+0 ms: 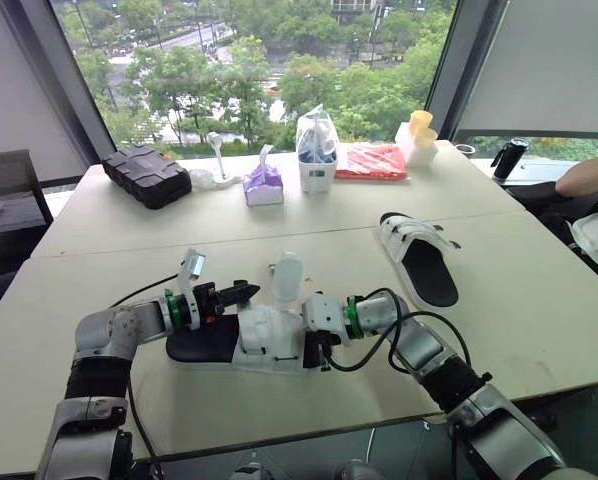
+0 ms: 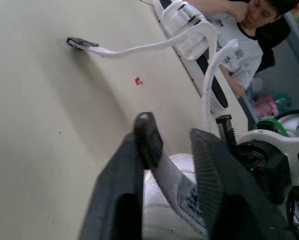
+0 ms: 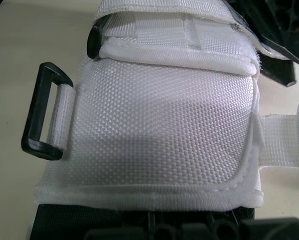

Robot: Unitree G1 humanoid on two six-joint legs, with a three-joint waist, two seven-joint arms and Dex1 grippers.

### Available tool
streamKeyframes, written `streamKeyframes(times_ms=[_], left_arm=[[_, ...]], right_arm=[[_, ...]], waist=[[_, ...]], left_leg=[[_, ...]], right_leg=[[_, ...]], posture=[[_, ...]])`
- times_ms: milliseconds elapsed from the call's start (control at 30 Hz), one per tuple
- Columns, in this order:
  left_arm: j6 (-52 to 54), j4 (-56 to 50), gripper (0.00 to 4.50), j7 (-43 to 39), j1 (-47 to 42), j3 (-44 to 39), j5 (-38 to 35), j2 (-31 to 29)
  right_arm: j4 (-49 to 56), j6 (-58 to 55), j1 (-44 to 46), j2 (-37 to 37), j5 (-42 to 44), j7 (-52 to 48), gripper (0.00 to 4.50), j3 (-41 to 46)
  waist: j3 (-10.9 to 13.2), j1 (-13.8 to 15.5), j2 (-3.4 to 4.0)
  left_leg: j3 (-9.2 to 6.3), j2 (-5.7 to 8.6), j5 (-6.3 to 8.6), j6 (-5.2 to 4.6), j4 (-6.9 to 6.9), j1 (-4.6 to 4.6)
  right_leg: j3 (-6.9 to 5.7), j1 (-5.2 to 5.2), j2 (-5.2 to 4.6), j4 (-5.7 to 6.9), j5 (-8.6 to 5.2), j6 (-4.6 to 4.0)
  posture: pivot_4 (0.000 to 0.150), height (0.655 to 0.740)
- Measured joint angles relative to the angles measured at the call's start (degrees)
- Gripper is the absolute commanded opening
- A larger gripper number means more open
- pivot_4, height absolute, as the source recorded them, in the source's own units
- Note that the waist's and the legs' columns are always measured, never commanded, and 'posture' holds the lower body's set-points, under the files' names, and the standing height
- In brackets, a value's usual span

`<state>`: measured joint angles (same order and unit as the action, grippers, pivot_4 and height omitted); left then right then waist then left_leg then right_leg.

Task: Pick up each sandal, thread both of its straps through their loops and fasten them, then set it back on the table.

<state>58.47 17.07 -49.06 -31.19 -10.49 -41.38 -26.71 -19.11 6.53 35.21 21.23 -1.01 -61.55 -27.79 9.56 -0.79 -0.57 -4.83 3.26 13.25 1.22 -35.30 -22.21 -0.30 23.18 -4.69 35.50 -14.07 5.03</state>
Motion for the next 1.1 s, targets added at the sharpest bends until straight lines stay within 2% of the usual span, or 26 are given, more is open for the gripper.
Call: streamKeyframes(times_ms=[200, 400, 567, 867, 1100], left_arm=[[-0.9, -1.5, 0.05, -1.1, 0.0, -0.7, -0.7, 0.0], [0.9, -6.6, 0.05, -5.5, -1.0, -2.4, -7.2, 0.0], [1.7, -6.7, 0.05, -8.1, -1.8, -2.3, -9.4, 0.0], [-8.5, 0.6, 0.05, -14.6, -3.9, 0.9, -4.0, 1.5], [-15.5, 7.6, 0.05, -14.9, -5.6, 1.9, 1.1, 3.8]], right_arm=[[0.0, 0.0, 0.0, 0.0, 0.0, 0.0, 0.00, 0.0], [-0.1, 0.0, 0.0, 0.0, 0.0, 0.0, 0.00, 0.0], [-0.1, 0.0, 0.0, 0.0, 0.0, 0.0, 0.00, 0.0], [-0.1, 0.0, -0.1, 0.0, 0.0, -0.1, 0.00, 0.1], [0.1, 0.0, -0.2, 0.1, 0.0, -0.1, 0.00, 0.1]], waist=[[0.0, 0.0, -0.01], [0.0, 0.0, -0.01], [0.0, 0.0, -0.01], [0.0, 0.1, -0.01], [0.0, 0.1, -0.03]], left_leg=[[0.00, 0.00, 0.00, 0.01, 0.00, 0.01], [0.00, -0.01, -0.01, 0.02, 0.00, 0.02], [0.00, -0.01, -0.01, 0.02, 0.00, 0.02], [0.01, 0.00, -0.04, 0.05, 0.00, 0.03], [0.01, 0.00, -0.04, 0.05, -0.01, 0.02]], right_leg=[[0.00, -0.02, -0.02, 0.00, 0.00, 0.00], [0.00, -0.03, -0.04, 0.00, 0.00, -0.01], [0.00, -0.03, 0.01, 0.00, 0.00, -0.01], [0.00, -0.04, 0.02, -0.01, 0.00, -0.05], [0.00, -0.05, 0.02, -0.01, 0.01, -0.04]], posture=[[0.150, 0.7400], [0.150, 0.7400], [0.150, 0.7400], [0.150, 0.7400], [0.150, 0.7400]])
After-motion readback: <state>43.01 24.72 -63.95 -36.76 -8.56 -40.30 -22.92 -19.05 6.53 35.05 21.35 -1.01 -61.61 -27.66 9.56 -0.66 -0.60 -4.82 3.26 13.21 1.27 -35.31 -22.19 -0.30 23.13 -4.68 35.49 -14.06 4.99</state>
